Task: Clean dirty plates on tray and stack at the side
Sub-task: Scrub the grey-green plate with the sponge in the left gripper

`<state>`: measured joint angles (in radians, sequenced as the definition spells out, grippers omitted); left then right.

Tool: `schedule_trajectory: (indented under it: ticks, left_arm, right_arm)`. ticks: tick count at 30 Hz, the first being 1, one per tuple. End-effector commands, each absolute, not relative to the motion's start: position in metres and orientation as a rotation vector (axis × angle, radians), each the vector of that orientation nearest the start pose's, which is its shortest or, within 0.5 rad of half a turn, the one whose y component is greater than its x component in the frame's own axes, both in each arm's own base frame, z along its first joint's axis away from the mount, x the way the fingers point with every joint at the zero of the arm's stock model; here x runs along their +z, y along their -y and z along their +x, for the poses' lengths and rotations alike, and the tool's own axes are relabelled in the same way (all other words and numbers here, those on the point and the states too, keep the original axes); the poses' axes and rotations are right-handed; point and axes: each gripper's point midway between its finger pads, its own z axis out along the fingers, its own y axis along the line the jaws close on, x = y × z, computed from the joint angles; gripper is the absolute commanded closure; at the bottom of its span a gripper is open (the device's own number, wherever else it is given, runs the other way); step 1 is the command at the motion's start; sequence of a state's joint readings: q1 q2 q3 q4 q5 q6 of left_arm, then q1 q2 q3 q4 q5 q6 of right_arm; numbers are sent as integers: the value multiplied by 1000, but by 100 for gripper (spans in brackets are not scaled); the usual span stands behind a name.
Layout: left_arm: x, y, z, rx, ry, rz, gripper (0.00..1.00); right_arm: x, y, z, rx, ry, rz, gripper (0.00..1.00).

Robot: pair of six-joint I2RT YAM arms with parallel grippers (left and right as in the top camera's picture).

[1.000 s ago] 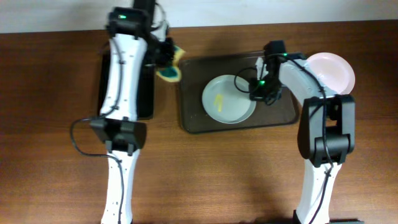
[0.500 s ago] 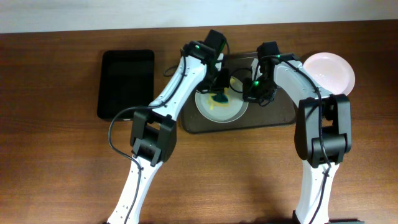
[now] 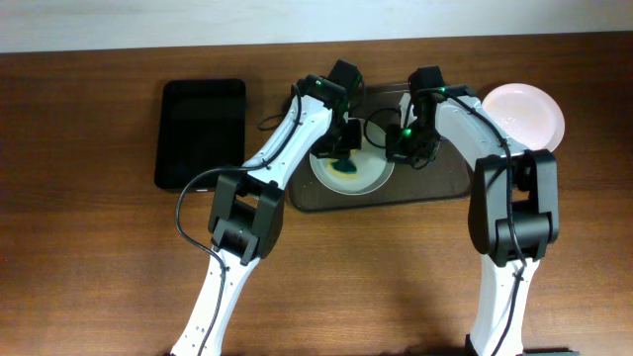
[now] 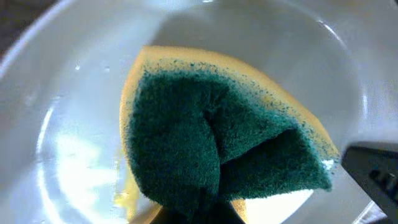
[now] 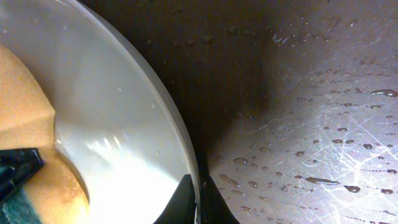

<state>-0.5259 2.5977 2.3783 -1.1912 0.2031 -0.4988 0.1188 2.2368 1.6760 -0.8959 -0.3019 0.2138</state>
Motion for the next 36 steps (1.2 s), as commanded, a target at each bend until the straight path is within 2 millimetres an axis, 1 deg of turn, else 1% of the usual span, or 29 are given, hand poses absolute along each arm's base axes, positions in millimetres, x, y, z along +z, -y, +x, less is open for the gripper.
schedule_trajectory:
  ticks: [1,2,3,4,5,6,7,8,9,10,12,15,17,18,19,21,23,24,25,27,29,30,33,36]
  left_arm:
    - [3,291,444,-275,-3084,12,100]
    - [-1,291,444,-268,-3083,17,100]
    - [-6,287,444,-214,-3077,18,100]
    - [-9,276,446,-116,-3059,15,100]
    - [-12,257,450,45,-3029,9,100]
    - [-10,236,455,220,-2981,5,100]
    - [-4,215,462,385,-2919,0,100]
    - [6,199,469,504,-2855,-7,100]
    - [13,189,474,562,-2819,-15,100]
    - [26,181,481,608,-2772,-31,100]
    - [45,177,490,602,-2723,-59,100]
    - [74,182,502,506,-2680,-100,100]
    - [85,196,504,377,-2693,-110,100]
    - [85,204,504,312,-2713,-100,100]
    - [83,216,502,218,-2747,-75,100]
    - [78,234,496,63,-2808,-59,100]
    - [74,257,486,-127,-2874,-32,100]
    - [74,274,479,-269,-2907,-11,100]
    - [74,285,475,-360,-2923,5,100]
    - [75,302,471,-478,-2930,33,100]
    - [71,308,471,-495,-2927,45,100]
    - [65,310,471,-495,-2928,47,100]
    - [36,306,471,-472,-2983,-53,100]
    - [12,298,473,-439,-3019,-80,100]
  right_arm:
    - [-23,-106,424,443,-3120,129,96]
    - [-23,-106,424,443,-3121,130,96]
    - [-23,-106,424,442,-3122,129,96]
    - [-23,-106,423,439,-3124,130,96]
    - [-23,-106,423,439,-3125,118,96]
    - [-23,-106,422,438,-3126,119,96]
    - [-23,-106,422,438,-3126,118,96]
    - [-23,-106,423,438,-3124,118,96]
    - [-23,-106,423,439,-3124,118,96]
    - [-23,-106,423,439,-3124,118,96]
    - [-23,-106,423,439,-3124,118,96]
    - [-23,-106,423,439,-3125,118,96]
    - [-23,-106,423,438,-3125,119,96]
    - [-23,-106,423,438,-3125,119,96]
    - [-23,-106,423,438,-3125,119,96]
    - [-23,-106,422,438,-3126,119,96]
    - [-23,-106,422,438,-3127,119,96]
    - [-23,-106,423,439,-3125,119,96]
    - [-23,-106,423,439,-3124,119,96]
    - [-23,-106,423,440,-3123,119,96]
    - [-23,-106,423,439,-3124,119,96]
    - [-23,-106,423,440,-3124,119,96]
    - [-23,-106,422,439,-3126,119,96]
    - [-23,-106,422,439,-3126,119,96]
